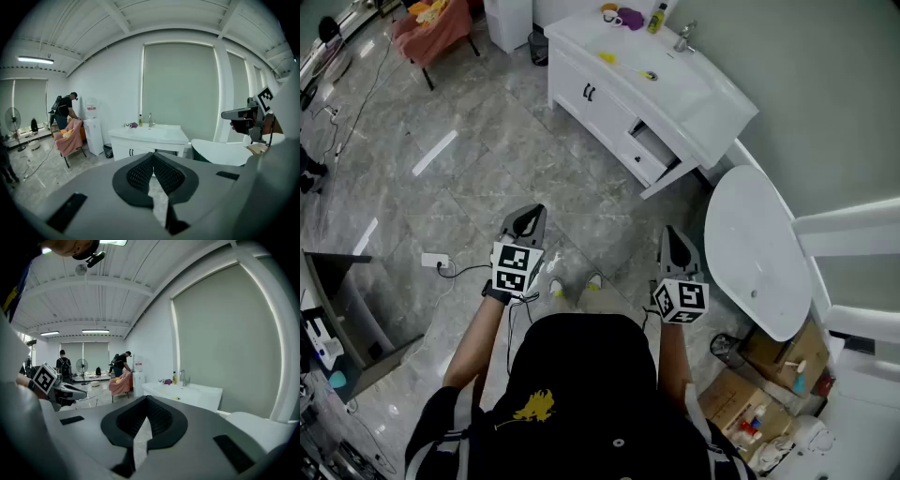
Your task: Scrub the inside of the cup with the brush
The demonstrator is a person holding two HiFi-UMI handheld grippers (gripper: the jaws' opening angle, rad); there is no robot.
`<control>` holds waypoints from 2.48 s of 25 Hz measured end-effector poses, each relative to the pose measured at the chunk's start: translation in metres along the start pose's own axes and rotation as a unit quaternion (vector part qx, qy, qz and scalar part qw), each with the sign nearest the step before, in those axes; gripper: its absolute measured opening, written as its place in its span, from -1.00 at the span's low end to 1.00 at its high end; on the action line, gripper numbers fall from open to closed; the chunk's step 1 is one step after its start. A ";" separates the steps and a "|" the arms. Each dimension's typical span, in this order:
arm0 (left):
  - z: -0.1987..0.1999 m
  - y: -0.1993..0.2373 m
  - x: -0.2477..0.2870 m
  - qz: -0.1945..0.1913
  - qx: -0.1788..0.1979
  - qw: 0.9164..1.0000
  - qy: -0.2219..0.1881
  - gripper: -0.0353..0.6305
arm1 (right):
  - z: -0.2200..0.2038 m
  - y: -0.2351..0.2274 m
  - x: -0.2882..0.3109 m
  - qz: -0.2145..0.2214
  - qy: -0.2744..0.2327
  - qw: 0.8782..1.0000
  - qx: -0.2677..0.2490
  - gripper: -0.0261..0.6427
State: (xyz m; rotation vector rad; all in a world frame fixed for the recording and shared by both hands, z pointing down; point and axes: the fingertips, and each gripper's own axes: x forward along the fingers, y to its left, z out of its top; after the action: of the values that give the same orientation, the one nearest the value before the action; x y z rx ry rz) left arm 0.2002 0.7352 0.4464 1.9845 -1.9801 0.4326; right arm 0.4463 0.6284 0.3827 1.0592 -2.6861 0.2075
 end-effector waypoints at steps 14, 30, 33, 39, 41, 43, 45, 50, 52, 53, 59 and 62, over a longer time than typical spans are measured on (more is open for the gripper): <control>0.107 -0.080 0.086 0.029 0.082 0.996 -0.028 -0.84 | 0.039 -0.101 0.045 0.041 -0.055 0.998 0.005 -0.85; 0.142 -0.073 0.103 0.094 0.083 0.992 -0.029 -0.83 | 0.012 -0.134 0.068 0.098 -0.019 0.995 0.011 -0.85; 0.142 -0.062 0.124 0.080 0.073 0.994 -0.029 -0.83 | 0.016 -0.141 0.083 0.079 -0.010 0.997 0.012 -0.85; 0.133 -0.003 0.181 0.054 0.041 0.997 -0.033 -0.83 | 0.025 -0.139 0.154 0.026 0.009 0.999 0.030 -0.85; 0.138 0.021 0.204 0.042 0.031 0.998 -0.039 -0.83 | 0.037 -0.139 0.179 0.013 0.015 1.000 0.019 -0.85; 0.152 0.055 0.227 0.041 0.021 0.997 -0.057 -0.83 | 0.053 -0.144 0.210 -0.004 0.020 1.000 0.016 -0.85; 0.170 0.099 0.248 0.046 0.014 0.996 -0.078 -0.83 | 0.071 -0.144 0.249 -0.017 0.013 0.998 0.061 -0.85; 0.193 0.198 0.290 0.029 -0.006 0.995 -0.097 -0.83 | 0.109 -0.132 0.323 -0.046 -0.023 0.986 0.160 -0.85; 0.204 0.227 0.306 0.031 0.000 0.993 -0.112 -0.83 | 0.117 -0.128 0.348 -0.061 -0.014 0.988 0.142 -0.85; 0.208 0.239 0.312 0.031 -0.003 0.992 -0.120 -0.83 | 0.120 -0.125 0.360 -0.065 -0.011 0.988 0.140 -0.85; 0.225 0.280 0.361 0.010 -0.017 0.990 -0.137 -0.83 | 0.133 -0.106 0.430 -0.055 0.011 0.989 0.135 -0.85; 0.237 0.284 0.397 -0.008 -0.004 0.991 -0.136 -0.83 | 0.138 -0.109 0.463 -0.044 0.019 0.991 0.124 -0.85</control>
State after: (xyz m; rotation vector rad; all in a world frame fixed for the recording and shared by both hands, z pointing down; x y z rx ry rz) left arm -0.0826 0.2752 0.3979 2.1496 -2.1155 0.1547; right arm 0.1695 0.2171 0.3835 1.2249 -2.6211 0.5523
